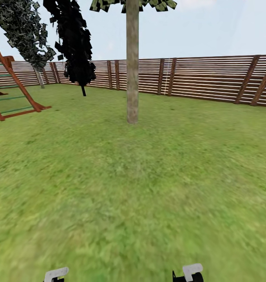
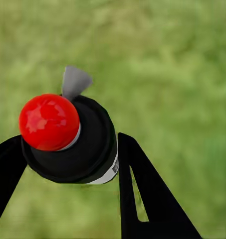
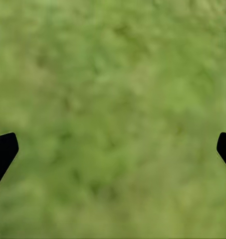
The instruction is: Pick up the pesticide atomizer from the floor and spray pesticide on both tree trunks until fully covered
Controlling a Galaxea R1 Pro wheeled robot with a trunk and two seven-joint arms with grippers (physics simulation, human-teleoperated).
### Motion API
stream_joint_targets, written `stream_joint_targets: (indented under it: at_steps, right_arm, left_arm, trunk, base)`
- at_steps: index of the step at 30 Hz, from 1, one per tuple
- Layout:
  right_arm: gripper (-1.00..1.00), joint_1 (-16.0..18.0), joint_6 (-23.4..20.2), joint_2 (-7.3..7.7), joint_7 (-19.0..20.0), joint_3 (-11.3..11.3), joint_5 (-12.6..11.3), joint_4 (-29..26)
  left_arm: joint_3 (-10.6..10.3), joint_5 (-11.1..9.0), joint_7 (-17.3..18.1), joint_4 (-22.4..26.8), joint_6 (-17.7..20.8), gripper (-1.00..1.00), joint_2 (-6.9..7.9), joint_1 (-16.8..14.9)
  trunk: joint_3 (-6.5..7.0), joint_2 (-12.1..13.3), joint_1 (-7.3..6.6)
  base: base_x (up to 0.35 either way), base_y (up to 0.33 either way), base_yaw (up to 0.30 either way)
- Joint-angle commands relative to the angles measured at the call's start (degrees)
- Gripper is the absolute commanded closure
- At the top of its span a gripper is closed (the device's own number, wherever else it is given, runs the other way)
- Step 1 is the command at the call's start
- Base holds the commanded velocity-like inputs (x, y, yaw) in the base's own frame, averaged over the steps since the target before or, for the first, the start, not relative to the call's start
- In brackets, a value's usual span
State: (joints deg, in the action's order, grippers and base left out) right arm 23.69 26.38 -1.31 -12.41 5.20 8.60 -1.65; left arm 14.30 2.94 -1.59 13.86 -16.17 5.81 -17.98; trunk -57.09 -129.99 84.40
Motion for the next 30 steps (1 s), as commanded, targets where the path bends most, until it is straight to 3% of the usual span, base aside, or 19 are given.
stream_joint_targets:
  at_steps: [1, 30]
  right_arm:
    - [-1.0, 0.0, 0.0, -0.01, -0.6, 0.4, 0.4, 0.1]
    - [-1.0, 0.0, 0.0, -0.01, -0.6, 0.4, 0.4, 0.1]
  left_arm:
    - [0.1, 0.3, -0.2, -0.1, -0.2, 1.0, -0.01, 0.0]
    - [0.1, 0.3, -0.2, -0.1, -0.2, 1.0, -0.01, 0.0]
  trunk:
    - [-0.05, 0.0, 0.03]
    - [-0.05, 0.0, 0.03]
  base:
    - [0.34, 0.0, 0.0]
    - [0.34, 0.0, 0.0]
